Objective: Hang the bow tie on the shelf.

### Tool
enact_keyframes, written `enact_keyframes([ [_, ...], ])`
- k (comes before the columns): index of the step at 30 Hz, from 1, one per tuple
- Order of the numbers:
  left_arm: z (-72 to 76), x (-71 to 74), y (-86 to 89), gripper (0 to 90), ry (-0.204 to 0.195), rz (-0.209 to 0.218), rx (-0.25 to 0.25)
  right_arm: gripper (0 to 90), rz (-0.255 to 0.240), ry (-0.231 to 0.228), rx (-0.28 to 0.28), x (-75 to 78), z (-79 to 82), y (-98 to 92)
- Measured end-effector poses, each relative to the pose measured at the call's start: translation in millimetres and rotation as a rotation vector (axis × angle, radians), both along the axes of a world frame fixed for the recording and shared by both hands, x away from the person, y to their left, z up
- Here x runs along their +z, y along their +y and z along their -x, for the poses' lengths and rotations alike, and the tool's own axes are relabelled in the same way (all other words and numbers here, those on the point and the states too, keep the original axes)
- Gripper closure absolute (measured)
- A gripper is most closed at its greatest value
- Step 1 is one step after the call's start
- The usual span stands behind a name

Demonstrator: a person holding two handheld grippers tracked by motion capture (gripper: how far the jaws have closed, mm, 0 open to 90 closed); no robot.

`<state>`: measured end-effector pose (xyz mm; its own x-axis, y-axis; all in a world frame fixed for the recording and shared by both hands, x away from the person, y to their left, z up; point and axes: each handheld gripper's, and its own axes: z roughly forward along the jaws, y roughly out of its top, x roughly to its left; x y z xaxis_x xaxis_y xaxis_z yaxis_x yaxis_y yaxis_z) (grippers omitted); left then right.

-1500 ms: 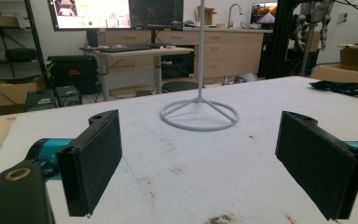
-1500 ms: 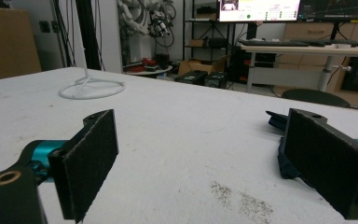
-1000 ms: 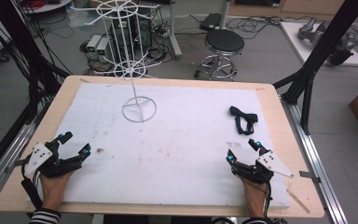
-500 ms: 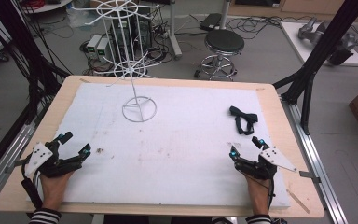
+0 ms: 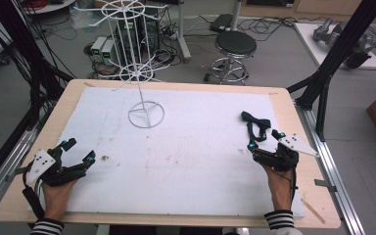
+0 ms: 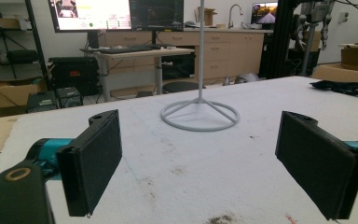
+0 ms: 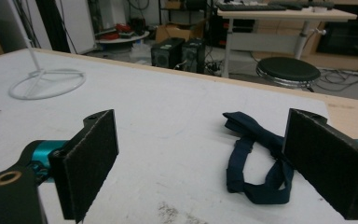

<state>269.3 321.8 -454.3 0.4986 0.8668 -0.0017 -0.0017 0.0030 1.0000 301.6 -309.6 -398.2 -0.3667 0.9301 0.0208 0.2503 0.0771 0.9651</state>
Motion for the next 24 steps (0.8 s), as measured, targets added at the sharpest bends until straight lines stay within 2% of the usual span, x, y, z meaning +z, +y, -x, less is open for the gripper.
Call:
enact_keyframes([
  [8, -0.1, 0.0, 0.1, 14.9, 0.001, 0.000, -0.001, 12.0, 0.038, 0.117, -0.025, 6.5, -24.5, -7.8],
  [10, -0.1, 0.0, 0.1, 14.9, 0.001, 0.000, -0.001, 12.2, 0.043, 0.121, -0.024, 6.5, -26.2, -8.2],
  [14, -0.1, 0.0, 0.1, 14.9, 0.001, 0.000, 0.000, 13.2, 0.054, 0.171, -0.042, 7.4, -36.2, -10.0],
  [18, -0.2, 0.1, 0.1, 14.9, 0.003, -0.001, -0.001, 14.6, 0.084, 0.188, -0.069, 11.2, -42.9, -11.7],
  [24, -0.2, 0.1, 0.1, 14.9, 0.003, 0.000, -0.001, 17.7, 0.080, 0.247, -0.095, 17.1, -54.0, -16.5],
])
